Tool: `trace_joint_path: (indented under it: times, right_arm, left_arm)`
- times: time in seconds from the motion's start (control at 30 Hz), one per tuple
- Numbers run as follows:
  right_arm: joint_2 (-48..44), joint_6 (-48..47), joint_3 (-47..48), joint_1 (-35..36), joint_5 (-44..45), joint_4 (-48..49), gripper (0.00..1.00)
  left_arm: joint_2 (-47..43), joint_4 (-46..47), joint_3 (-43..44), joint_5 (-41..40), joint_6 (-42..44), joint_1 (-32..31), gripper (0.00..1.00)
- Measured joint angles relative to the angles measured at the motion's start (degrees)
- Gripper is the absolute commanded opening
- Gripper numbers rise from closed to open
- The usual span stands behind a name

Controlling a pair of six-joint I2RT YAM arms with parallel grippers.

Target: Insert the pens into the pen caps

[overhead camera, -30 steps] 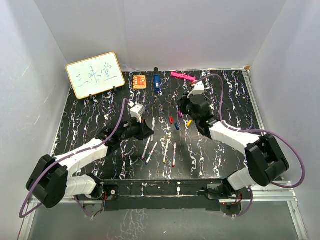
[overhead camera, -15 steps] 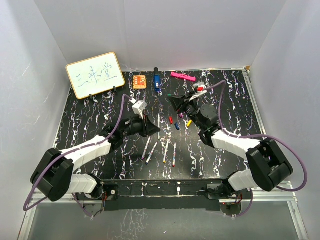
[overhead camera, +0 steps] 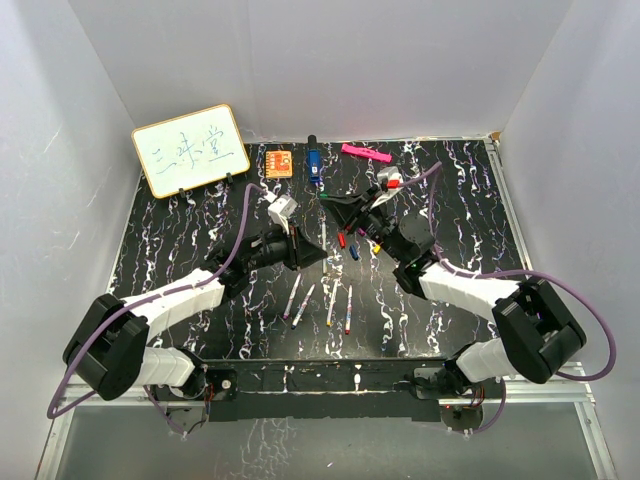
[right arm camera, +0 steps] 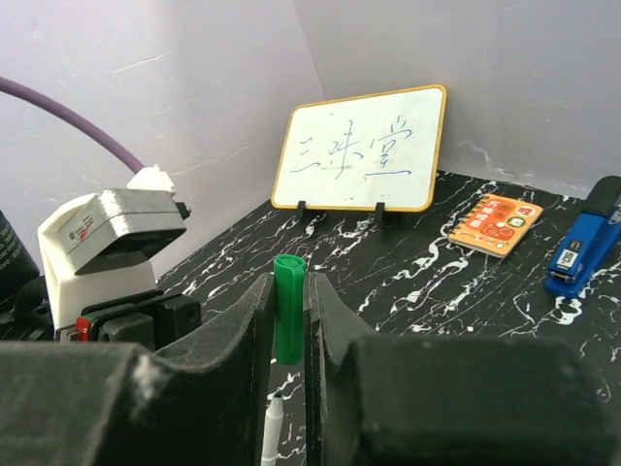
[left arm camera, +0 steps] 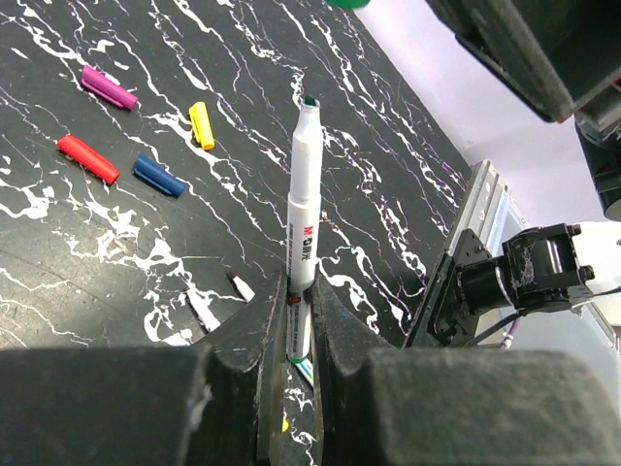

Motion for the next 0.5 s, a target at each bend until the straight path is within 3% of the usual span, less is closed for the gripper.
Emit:
trace_joint_path:
  times: [0.5]
  right_arm:
    - [0.72, 0.09, -0.94, 2.32, 0.28, 2.93, 0.00]
  left_arm:
    - [0.00, 3.72, 0.02, 0.20, -0.96, -0.11, 0.00]
